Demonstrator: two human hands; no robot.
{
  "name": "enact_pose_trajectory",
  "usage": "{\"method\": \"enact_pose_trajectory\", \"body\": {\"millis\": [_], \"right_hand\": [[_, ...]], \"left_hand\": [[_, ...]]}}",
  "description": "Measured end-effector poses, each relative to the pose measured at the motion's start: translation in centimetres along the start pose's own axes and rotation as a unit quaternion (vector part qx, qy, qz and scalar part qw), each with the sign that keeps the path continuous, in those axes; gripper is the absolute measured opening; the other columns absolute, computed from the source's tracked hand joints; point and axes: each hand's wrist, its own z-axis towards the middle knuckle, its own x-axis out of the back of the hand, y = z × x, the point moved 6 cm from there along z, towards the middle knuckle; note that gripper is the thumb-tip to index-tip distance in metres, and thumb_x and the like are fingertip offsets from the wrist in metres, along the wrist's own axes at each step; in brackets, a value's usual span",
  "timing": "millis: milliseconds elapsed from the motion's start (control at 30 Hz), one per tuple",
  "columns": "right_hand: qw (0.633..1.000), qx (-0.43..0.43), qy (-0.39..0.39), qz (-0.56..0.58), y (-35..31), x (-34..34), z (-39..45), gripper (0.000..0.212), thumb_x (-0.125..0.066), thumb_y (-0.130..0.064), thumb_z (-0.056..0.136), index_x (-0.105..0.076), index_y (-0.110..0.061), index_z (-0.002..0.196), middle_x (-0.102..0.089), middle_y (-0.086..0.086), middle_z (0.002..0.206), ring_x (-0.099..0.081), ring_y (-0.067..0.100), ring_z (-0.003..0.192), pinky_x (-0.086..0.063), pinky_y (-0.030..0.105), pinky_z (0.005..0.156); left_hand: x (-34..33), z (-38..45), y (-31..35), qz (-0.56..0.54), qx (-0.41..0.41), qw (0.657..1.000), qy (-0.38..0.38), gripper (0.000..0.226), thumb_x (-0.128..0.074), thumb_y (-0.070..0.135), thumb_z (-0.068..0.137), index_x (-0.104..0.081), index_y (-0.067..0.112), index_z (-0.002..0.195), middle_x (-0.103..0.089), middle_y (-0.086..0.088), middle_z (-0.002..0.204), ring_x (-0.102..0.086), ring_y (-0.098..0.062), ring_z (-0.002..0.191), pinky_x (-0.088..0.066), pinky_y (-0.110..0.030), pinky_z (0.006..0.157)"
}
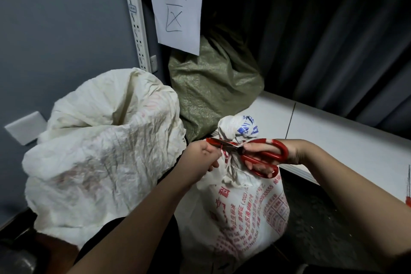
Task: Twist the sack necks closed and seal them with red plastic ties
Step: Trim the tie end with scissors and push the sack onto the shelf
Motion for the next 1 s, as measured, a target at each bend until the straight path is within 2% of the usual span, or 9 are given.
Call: {"method": "enact_pose_trajectory", "body": {"millis": [133, 267, 400, 567, 800, 1000], "right_hand": [[1.000, -0.003, 0.007, -0.029, -0.2, 0.5, 0.4, 0.054, -0.053, -0.057, 0.084, -0.058, -0.003, 0.086, -0.047, 0.004, 0.059, -0.042, 0.012, 0.045, -0.038, 0.020, 0.044], [0.998, 0.006, 0.009, -0.056, -0.6, 0.6, 0.9, 0.049, -0.053, -0.054, 0.085, -0.055, -0.006, 0.078, -0.041, 0.007, 0.056, -0.037, 0.014, 0.041, -0.032, 0.024, 0.041], [0.998, 0.000, 0.014, -0.060, -0.8, 0.8, 1.1, 0.049, -0.056, -0.051, 0.084, -0.056, -0.002, 0.077, -0.042, 0.006, 0.052, -0.037, 0.015, 0.038, -0.035, 0.020, 0.039], [0.997, -0.018, 0.045, -0.065, -0.6, 1.0, 1.0, 0.042, -0.058, -0.047, 0.085, -0.057, -0.008, 0.070, -0.042, 0.006, 0.051, -0.038, 0.015, 0.040, -0.037, 0.021, 0.042], [0.996, -0.021, 0.055, -0.060, -0.1, 1.2, 1.1, 0.046, -0.063, -0.052, 0.079, -0.059, -0.007, 0.071, -0.045, 0.005, 0.048, -0.041, 0.013, 0.037, -0.041, 0.021, 0.042], [0.996, 0.010, 0.081, -0.030, -0.3, 1.8, 1.2, 0.045, -0.062, -0.042, 0.088, -0.057, -0.001, 0.072, -0.046, 0.003, 0.046, -0.040, 0.011, 0.033, -0.038, 0.018, 0.037]], "left_hand": [[0.3, 0.1, 0.2, 0.009, -0.011, 1.000, -0.012, 0.024, -0.060, 0.014, 0.089, -0.056, 0.015, 0.066, -0.057, 0.009, 0.043, -0.044, 0.001, 0.038, -0.033, -0.013, 0.040], [0.4, 0.2, 0.3, 0.005, -0.011, 1.000, -0.009, 0.024, -0.060, 0.014, 0.090, -0.056, 0.015, 0.066, -0.056, 0.009, 0.044, -0.044, 0.001, 0.037, -0.033, -0.012, 0.039], [0.5, 0.4, 0.2, 0.003, -0.009, 1.000, 0.008, 0.025, -0.060, 0.015, 0.090, -0.056, 0.016, 0.065, -0.056, 0.006, 0.050, -0.043, 0.002, 0.036, -0.032, -0.012, 0.037], [0.6, 0.5, -0.1, -0.004, 0.000, 1.000, 0.020, 0.024, -0.060, 0.015, 0.090, -0.056, 0.015, 0.067, -0.056, 0.004, 0.052, -0.043, 0.003, 0.035, -0.031, -0.011, 0.037], [0.6, 0.6, -0.2, 0.008, 0.004, 1.000, 0.022, 0.023, -0.059, 0.015, 0.090, -0.056, 0.015, 0.068, -0.057, 0.002, 0.055, -0.044, 0.003, 0.036, -0.032, -0.011, 0.038], [0.7, 0.7, -0.1, -0.013, 0.009, 1.000, 0.027, 0.018, -0.058, 0.010, 0.089, -0.059, 0.012, 0.071, -0.057, -0.001, 0.055, -0.044, 0.003, 0.034, -0.031, -0.009, 0.035]]}}
